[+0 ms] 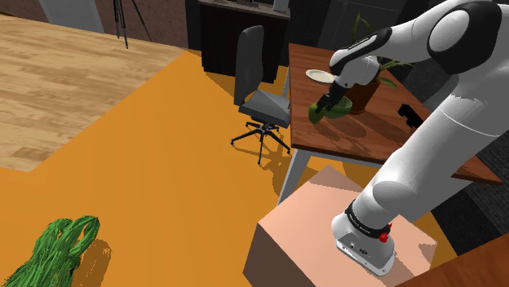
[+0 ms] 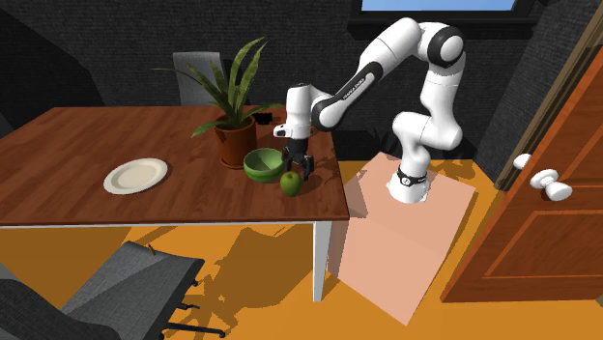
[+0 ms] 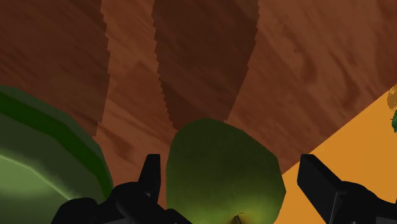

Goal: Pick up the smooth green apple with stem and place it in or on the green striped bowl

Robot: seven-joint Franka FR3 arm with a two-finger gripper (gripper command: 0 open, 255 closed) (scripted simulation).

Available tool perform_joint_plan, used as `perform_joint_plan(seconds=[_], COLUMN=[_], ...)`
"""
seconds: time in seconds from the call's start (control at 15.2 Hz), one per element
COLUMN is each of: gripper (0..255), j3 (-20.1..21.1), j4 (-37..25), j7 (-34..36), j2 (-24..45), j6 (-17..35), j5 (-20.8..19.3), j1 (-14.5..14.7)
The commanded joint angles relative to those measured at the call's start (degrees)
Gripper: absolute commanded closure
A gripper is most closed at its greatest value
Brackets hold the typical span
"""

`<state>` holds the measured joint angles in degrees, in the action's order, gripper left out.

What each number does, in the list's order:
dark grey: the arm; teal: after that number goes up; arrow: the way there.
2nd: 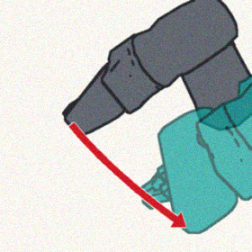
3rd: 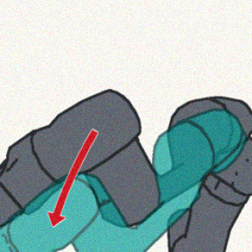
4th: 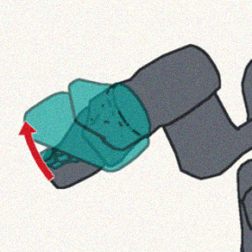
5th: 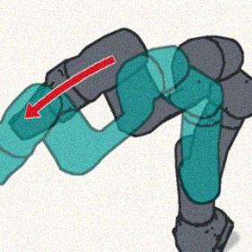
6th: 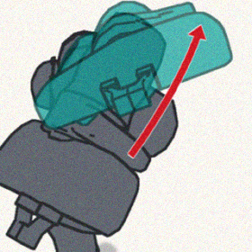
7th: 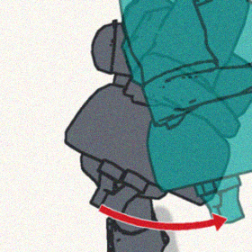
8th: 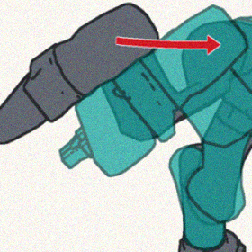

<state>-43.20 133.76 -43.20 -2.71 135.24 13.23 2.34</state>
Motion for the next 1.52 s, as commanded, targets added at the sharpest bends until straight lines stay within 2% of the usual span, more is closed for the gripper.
perform_joint_plan(seconds=[0.0,0.33,0.4,0.99,1.45], gripper=[0,0,255,255,255], j3=[0.0,0.0,0.0,0.0,0.7], j4=[0.1,0.1,0.1,0.1,-2.1], j7=[-0.2,-0.2,-0.2,-0.2,3.9], j2=[0.2,0.2,0.2,0.2,-4.0], j6=[0.2,0.2,0.2,0.2,-4.6], j5=[0.3,0.3,0.3,0.3,-4.5], j1=[0.0,0.0,0.0,0.0,-0.5])
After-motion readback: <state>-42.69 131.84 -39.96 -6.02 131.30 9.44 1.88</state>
